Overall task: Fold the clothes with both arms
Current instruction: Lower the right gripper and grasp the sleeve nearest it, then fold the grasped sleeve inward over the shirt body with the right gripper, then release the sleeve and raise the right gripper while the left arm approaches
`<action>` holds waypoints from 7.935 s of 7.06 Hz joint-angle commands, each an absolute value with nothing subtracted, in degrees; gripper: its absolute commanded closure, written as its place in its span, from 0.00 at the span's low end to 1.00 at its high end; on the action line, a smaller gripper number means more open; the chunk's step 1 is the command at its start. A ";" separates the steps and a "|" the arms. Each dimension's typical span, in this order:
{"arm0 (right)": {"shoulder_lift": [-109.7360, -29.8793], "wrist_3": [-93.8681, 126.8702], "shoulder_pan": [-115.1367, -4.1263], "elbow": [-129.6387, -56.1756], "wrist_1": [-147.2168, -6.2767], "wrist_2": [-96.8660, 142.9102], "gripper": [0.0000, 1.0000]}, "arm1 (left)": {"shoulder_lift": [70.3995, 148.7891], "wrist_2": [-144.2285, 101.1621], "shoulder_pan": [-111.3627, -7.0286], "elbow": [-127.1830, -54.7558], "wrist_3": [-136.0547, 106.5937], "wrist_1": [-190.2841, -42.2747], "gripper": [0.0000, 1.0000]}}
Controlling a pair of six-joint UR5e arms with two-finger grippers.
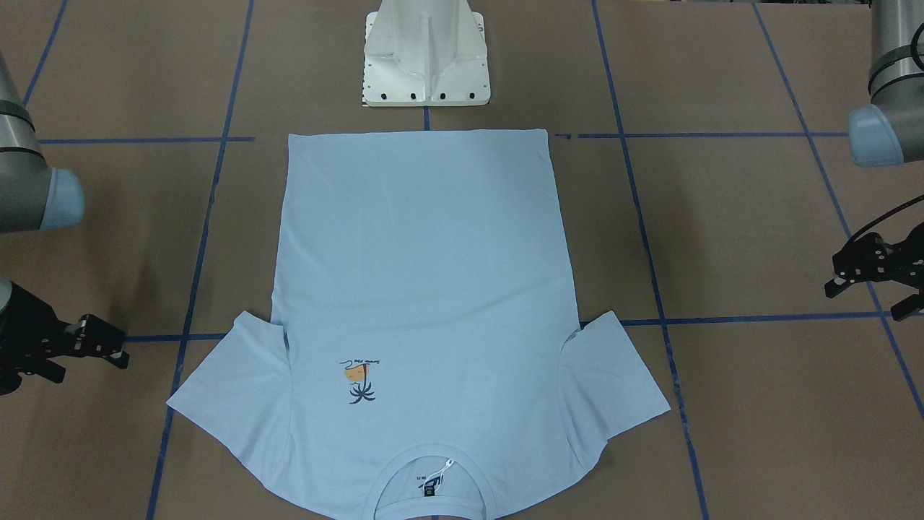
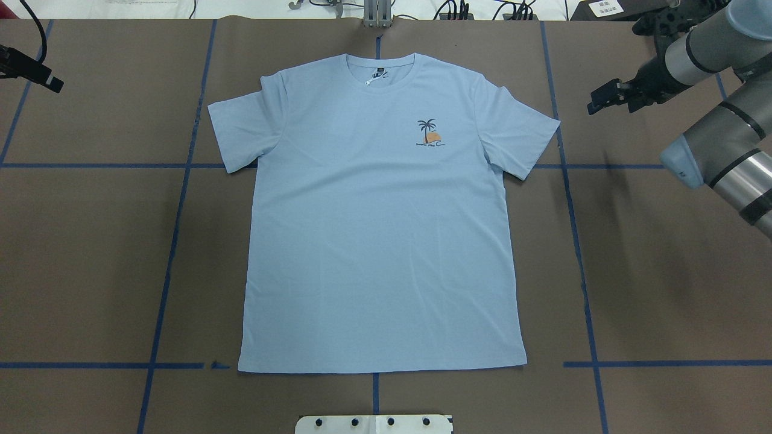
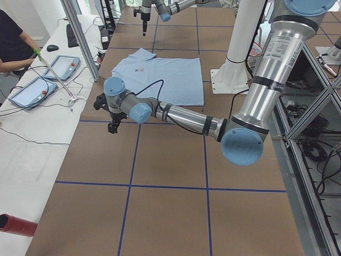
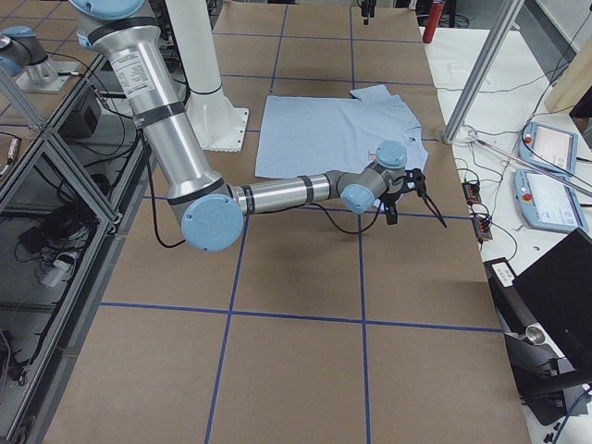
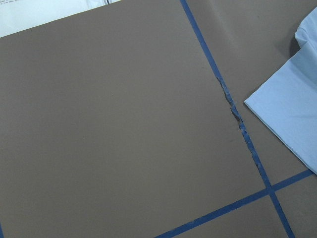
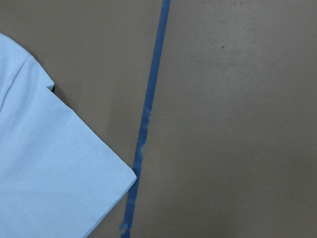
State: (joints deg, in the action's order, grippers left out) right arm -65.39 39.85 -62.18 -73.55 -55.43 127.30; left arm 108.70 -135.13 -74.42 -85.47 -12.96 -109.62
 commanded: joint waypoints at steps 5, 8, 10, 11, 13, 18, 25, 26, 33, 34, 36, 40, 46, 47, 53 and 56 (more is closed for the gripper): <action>-56.34 40.25 -55.99 -61.53 -55.28 121.99 0.01 | 108.72 -135.17 -73.83 -85.25 -13.01 -110.39 0.00; -56.25 40.25 -55.63 -60.47 -55.20 121.82 0.45 | 108.02 -135.35 -74.00 -85.34 -13.10 -111.96 0.00; -55.46 40.34 -55.72 -60.29 -55.55 121.82 0.75 | 107.84 -135.35 -74.09 -85.34 -13.01 -112.32 0.00; -55.46 40.34 -55.98 -60.12 -55.46 121.90 1.00 | 107.84 -135.35 -74.09 -85.34 -13.01 -112.32 0.00; -54.33 40.43 -56.16 -60.20 -55.46 121.99 1.00 | 107.84 -135.35 -74.09 -85.34 -13.09 -112.32 0.00; -45.73 55.16 -51.43 -63.99 -55.72 119.38 1.00 | 107.75 -136.14 -74.18 -85.34 -13.10 -112.41 0.00; -32.61 61.79 -41.48 -47.37 -52.21 97.21 0.00 | 108.90 -136.14 -74.27 -85.34 -15.20 -112.41 0.00; -32.52 62.66 -42.88 -47.37 -52.47 98.34 0.00 | 108.98 -136.14 -74.27 -85.34 -15.38 -112.50 0.00; -43.84 59.68 -56.95 -80.65 -94.27 124.45 0.00 | 115.92 -114.39 -57.41 -81.77 -58.49 -128.98 0.00; -48.64 59.33 -56.95 -86.60 -94.48 124.45 0.00 | 118.02 -108.34 -54.78 -78.35 -60.36 -129.89 0.00; -54.83 58.10 -56.87 -94.12 -94.66 124.54 0.00 | 122.24 -101.28 -51.60 -71.66 -61.61 -129.99 0.00; -54.84 58.10 -55.11 -93.52 -94.22 123.75 0.00 | 126.12 -96.59 -49.49 -60.56 -61.79 -137.64 0.04; -54.76 58.10 -55.02 -93.16 -94.13 123.57 0.00 | 125.33 -96.07 -48.08 -60.38 -61.61 -137.55 0.25; -54.76 58.10 -55.02 -92.82 -94.13 123.57 0.00 | 125.33 -96.06 -48.08 -60.38 -61.61 -137.55 0.30; -54.67 58.10 -54.93 -91.68 -93.61 123.57 0.00 | 125.42 -96.06 -48.08 -60.12 -61.52 -137.72 1.00; -54.67 58.10 -55.02 -90.79 -92.46 123.57 0.00 | 125.25 -96.68 -48.43 -66.58 -61.61 -133.02 1.00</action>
State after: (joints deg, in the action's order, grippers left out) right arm -54.66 58.10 -55.01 -90.99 -92.69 123.57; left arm 125.35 -96.45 -48.20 -62.70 -61.60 -136.19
